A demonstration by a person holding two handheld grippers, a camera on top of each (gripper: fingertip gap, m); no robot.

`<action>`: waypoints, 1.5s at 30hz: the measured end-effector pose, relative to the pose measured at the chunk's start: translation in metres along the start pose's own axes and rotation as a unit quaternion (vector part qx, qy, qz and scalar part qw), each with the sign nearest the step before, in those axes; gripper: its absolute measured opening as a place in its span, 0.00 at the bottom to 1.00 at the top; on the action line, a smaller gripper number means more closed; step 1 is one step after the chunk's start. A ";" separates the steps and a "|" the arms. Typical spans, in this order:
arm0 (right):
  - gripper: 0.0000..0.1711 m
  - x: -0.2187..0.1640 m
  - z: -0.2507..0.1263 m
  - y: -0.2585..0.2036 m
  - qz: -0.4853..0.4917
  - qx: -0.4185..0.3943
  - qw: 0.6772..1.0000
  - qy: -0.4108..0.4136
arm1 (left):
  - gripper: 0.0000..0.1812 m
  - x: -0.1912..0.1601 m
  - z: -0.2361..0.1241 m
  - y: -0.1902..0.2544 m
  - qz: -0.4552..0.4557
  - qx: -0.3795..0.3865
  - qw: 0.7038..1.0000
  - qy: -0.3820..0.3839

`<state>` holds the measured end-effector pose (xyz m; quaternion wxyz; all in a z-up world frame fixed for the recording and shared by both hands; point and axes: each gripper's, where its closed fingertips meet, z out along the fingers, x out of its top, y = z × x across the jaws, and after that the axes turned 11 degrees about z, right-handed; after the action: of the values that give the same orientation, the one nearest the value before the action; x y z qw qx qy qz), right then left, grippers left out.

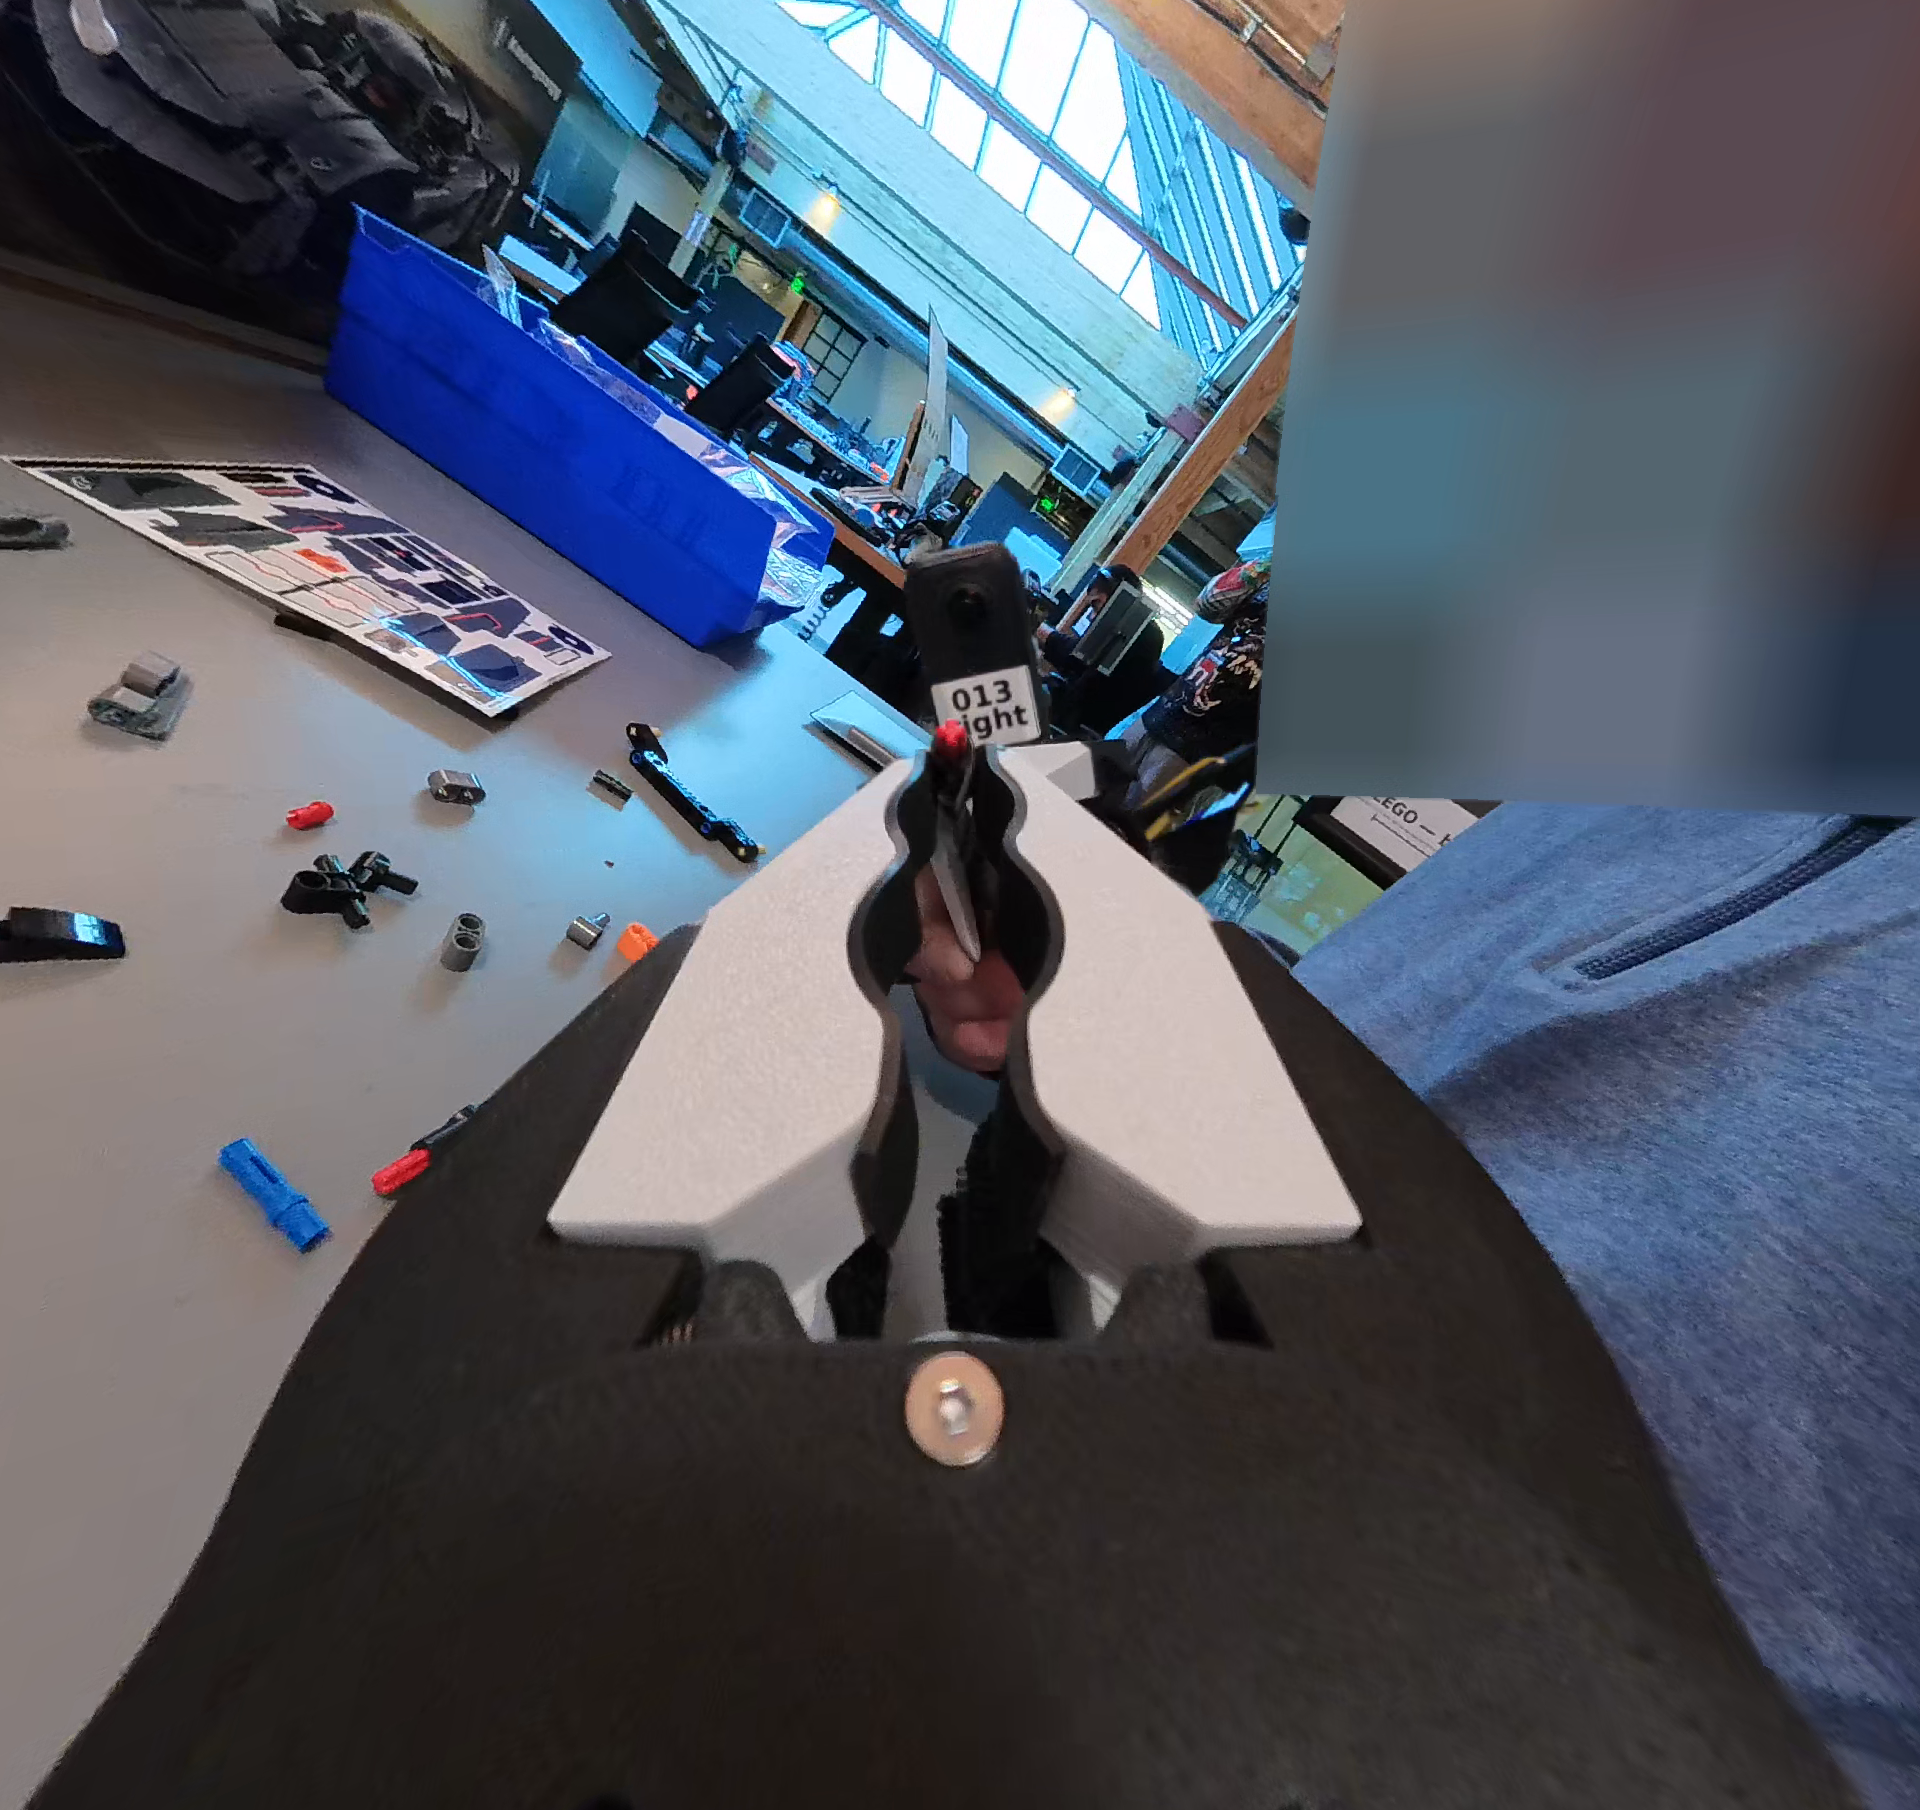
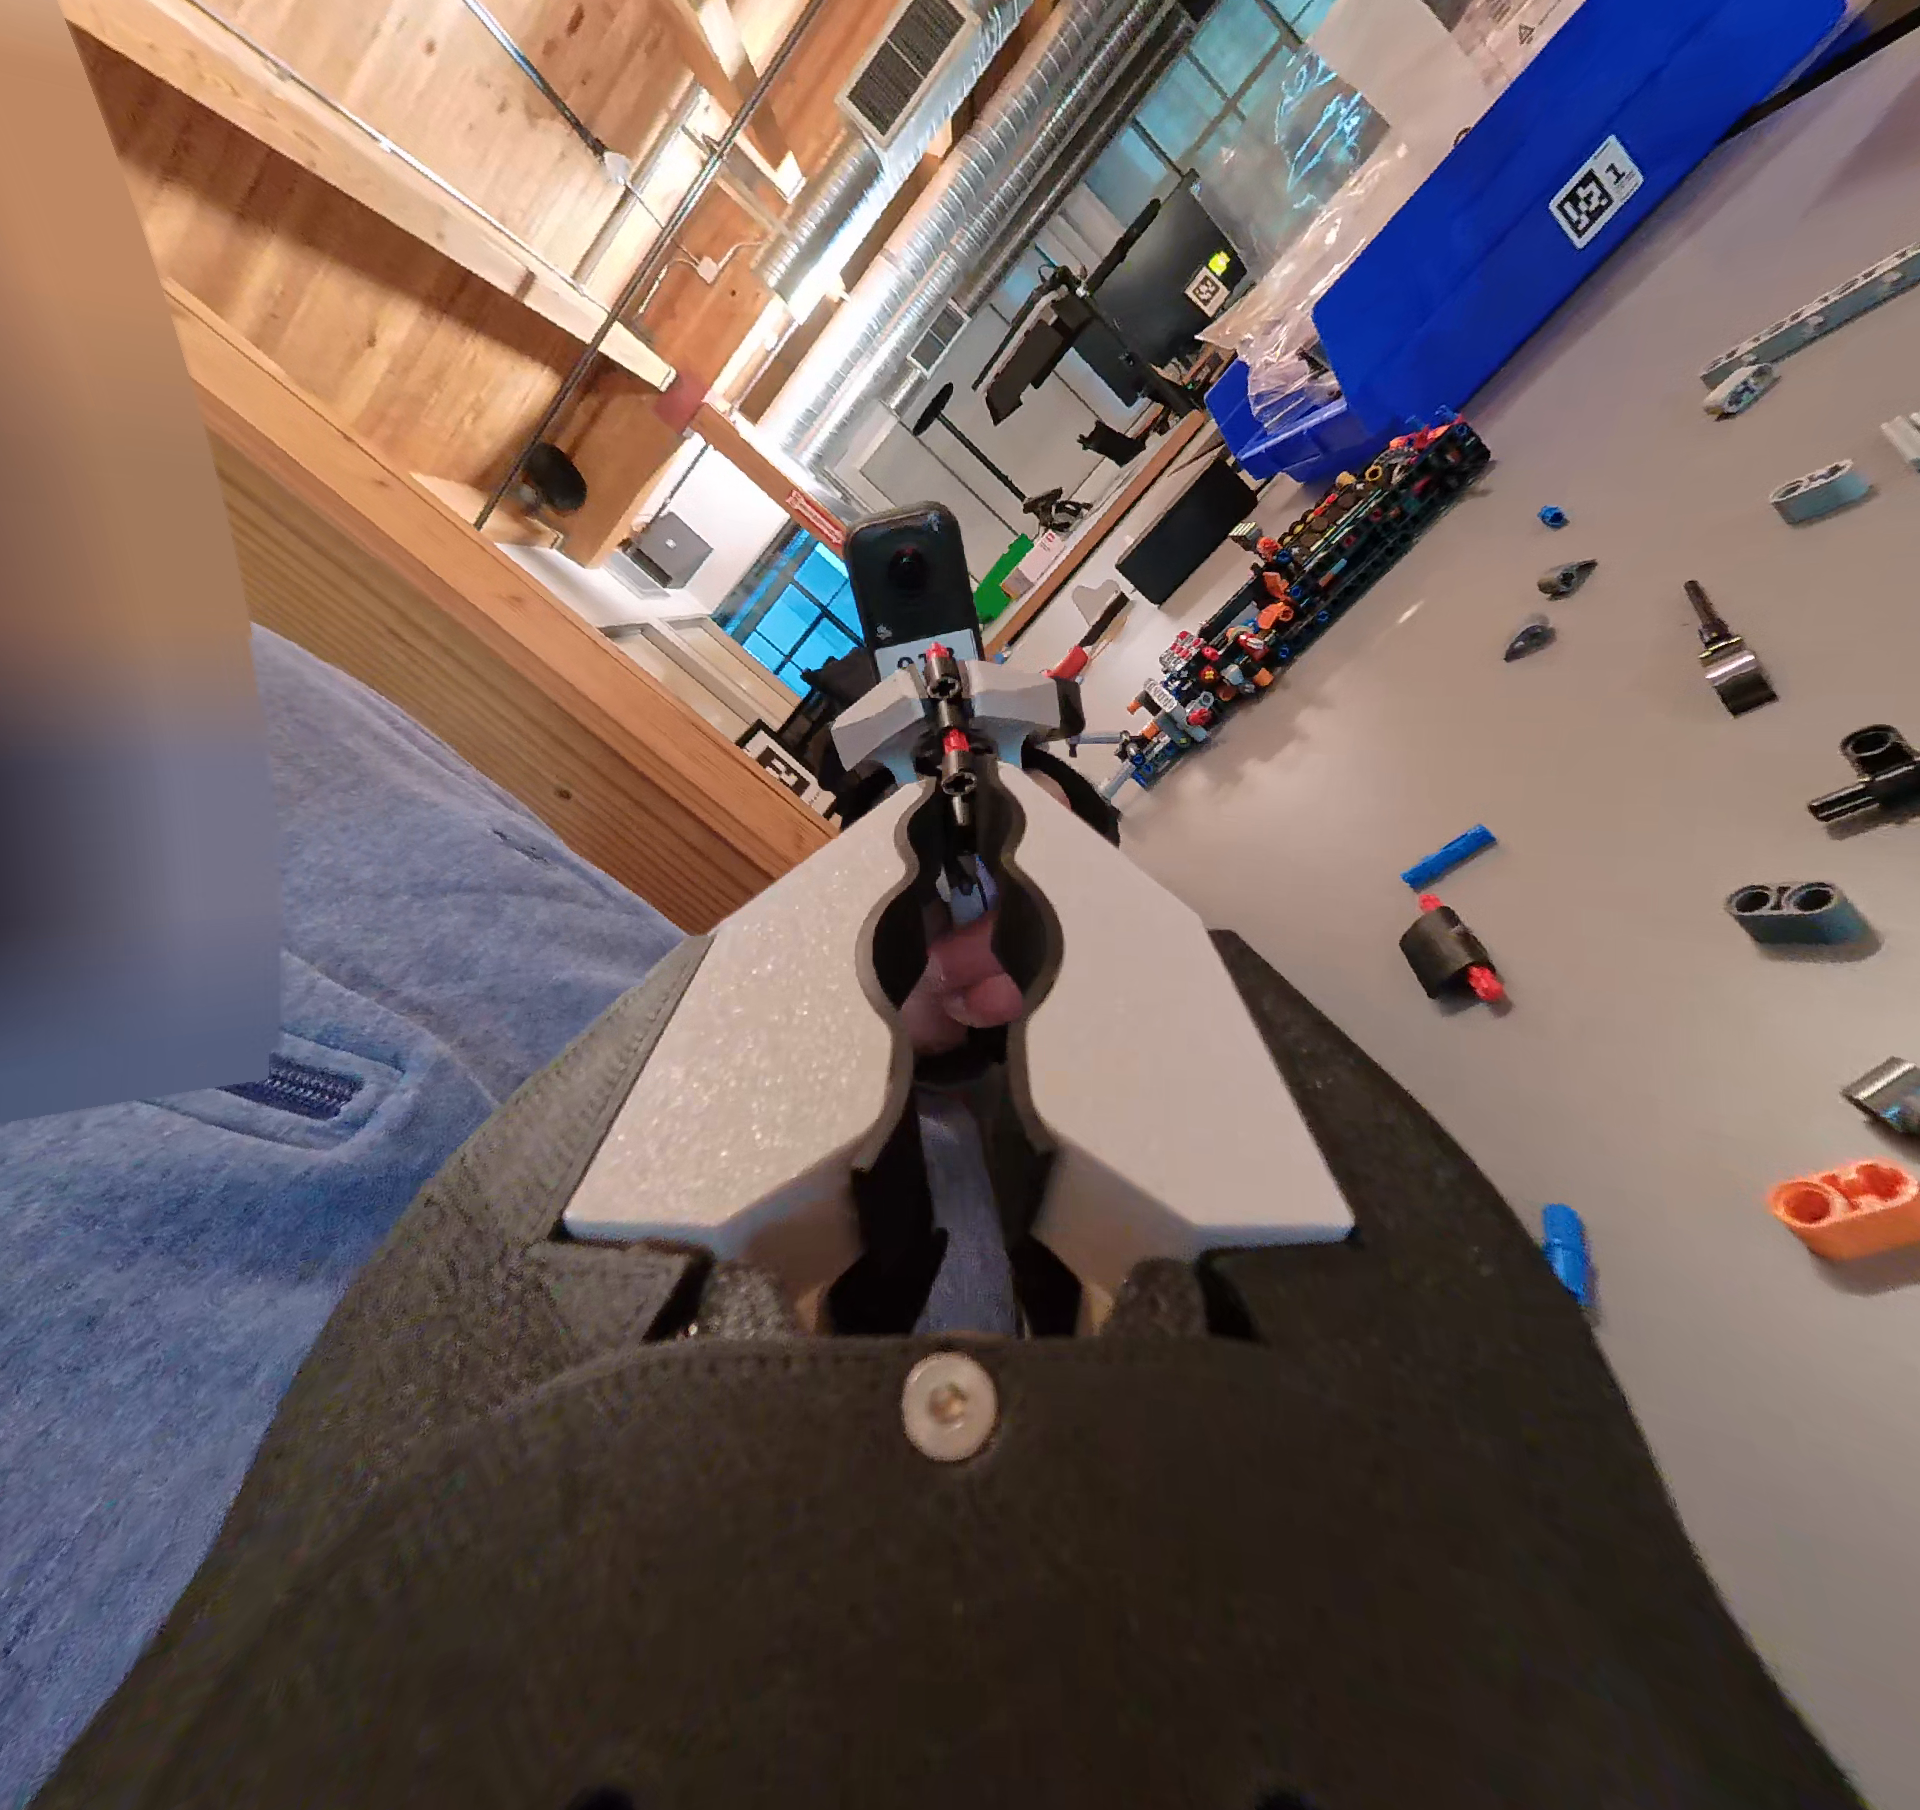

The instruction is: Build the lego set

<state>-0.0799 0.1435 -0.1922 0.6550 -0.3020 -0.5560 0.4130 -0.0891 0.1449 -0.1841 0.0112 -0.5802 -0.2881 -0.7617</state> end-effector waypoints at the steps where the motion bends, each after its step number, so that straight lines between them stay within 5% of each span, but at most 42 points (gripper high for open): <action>1: 0.02 0.001 0.001 -0.001 0.006 0.005 1.000 0.005 | 0.03 0.002 0.000 0.000 -0.002 0.000 1.000 0.006; 14: 0.04 0.009 0.003 -0.014 -0.006 0.041 0.998 0.044 | 0.03 0.015 0.002 0.006 -0.052 -0.031 0.996 0.070; 45: 0.02 0.002 0.001 -0.027 0.016 0.047 0.999 -0.011 | 0.03 0.015 0.009 0.023 0.074 -0.024 0.997 -0.010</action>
<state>-0.0750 0.1325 -0.1679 0.6559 -0.2752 -0.5379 0.4526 -0.0779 0.1349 -0.1592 0.0506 -0.6074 -0.2262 -0.7599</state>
